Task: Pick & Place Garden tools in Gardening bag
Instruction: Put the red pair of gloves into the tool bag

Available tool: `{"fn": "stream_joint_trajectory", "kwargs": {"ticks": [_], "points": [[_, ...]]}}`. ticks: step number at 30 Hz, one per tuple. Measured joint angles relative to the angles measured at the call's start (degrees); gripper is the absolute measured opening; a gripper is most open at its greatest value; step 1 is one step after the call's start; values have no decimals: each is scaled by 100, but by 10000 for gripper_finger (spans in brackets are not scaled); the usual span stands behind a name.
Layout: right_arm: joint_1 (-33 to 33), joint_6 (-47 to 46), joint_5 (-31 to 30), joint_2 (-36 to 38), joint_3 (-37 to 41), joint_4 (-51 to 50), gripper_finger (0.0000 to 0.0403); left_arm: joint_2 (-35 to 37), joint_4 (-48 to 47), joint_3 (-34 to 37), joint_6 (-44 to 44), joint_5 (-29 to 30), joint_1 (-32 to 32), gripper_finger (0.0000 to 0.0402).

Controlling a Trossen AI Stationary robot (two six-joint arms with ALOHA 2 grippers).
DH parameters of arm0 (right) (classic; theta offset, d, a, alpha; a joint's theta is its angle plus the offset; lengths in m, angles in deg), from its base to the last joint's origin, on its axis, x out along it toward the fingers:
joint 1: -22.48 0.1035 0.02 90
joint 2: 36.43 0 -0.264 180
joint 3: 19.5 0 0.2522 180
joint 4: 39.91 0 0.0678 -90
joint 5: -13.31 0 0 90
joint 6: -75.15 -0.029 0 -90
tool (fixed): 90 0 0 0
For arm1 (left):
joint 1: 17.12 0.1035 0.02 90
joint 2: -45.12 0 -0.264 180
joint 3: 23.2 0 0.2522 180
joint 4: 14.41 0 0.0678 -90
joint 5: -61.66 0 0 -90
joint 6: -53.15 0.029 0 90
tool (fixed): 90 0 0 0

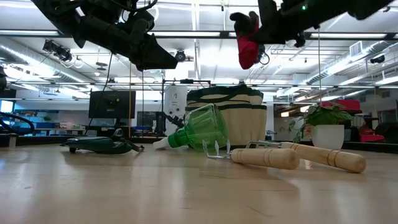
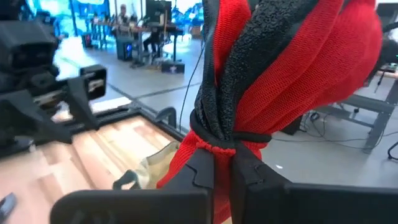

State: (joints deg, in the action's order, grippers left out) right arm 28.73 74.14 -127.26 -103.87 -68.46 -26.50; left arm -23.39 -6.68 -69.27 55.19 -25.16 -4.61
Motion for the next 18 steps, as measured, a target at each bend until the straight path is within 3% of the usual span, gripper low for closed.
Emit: {"fn": "stream_joint_trajectory", "kwargs": {"ticks": [12,18], "points": [[-357,105,52,-96,686,1057,8,0,2,1,-1,0,-2,163],[-513,414,257,-680,686,1713,8,0,7,1,1,0,0,163]]}}
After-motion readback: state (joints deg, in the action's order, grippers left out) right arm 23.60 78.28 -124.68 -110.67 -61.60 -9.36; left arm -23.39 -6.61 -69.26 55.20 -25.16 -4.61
